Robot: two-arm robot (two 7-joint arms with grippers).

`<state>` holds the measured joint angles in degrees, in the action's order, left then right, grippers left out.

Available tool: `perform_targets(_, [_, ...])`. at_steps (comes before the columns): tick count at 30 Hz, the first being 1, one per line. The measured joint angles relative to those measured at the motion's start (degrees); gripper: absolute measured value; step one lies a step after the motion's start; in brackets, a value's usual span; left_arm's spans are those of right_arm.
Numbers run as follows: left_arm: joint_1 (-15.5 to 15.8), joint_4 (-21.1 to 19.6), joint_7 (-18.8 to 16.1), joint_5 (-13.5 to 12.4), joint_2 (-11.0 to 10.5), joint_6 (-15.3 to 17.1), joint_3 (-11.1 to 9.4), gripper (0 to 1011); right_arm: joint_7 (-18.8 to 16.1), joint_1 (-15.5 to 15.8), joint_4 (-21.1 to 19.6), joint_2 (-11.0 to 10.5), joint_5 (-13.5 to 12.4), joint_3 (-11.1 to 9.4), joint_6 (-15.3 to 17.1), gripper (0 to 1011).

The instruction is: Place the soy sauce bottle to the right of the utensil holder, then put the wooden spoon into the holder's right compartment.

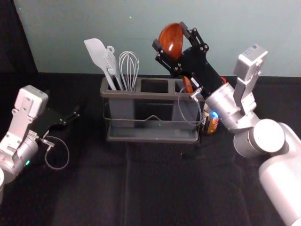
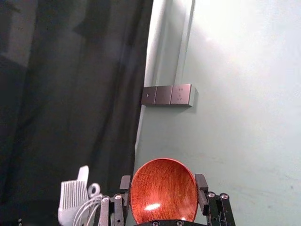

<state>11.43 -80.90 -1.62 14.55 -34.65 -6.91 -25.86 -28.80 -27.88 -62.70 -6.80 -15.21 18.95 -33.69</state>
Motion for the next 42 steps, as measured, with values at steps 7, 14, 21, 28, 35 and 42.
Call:
perform_targets(7, [0.0,0.0,0.0,0.0,0.0,0.0,0.0,1005,-0.01,2.03,-0.64,-0.18,0.01,-0.7,-0.33,838])
perform_targets(14, [0.0,0.0,0.0,0.0,0.0,0.0,0.0,1005,0.76,3.92,-0.91,0.22,-0.11,-1.89,-1.3,838])
perform_targets(21, [0.0,0.0,0.0,0.0,0.0,0.0,0.0,1005,1.16,4.98,-0.88,0.78,-0.36,-2.86,-1.85,838])
perform_targets(28, [0.0,0.0,0.0,0.0,0.0,0.0,0.0,1005,1.13,5.55,-0.67,1.14,-0.47,-3.5,-2.37,837])
perform_targets(35, [0.0,0.0,0.0,0.0,0.0,0.0,0.0,1005,1.11,5.77,-0.6,1.44,-0.46,-4.08,-2.66,974])
perform_targets(42, [0.0,0.0,0.0,0.0,0.0,0.0,0.0,1005,1.11,5.9,-0.62,1.66,-0.46,-4.53,-2.83,1003])
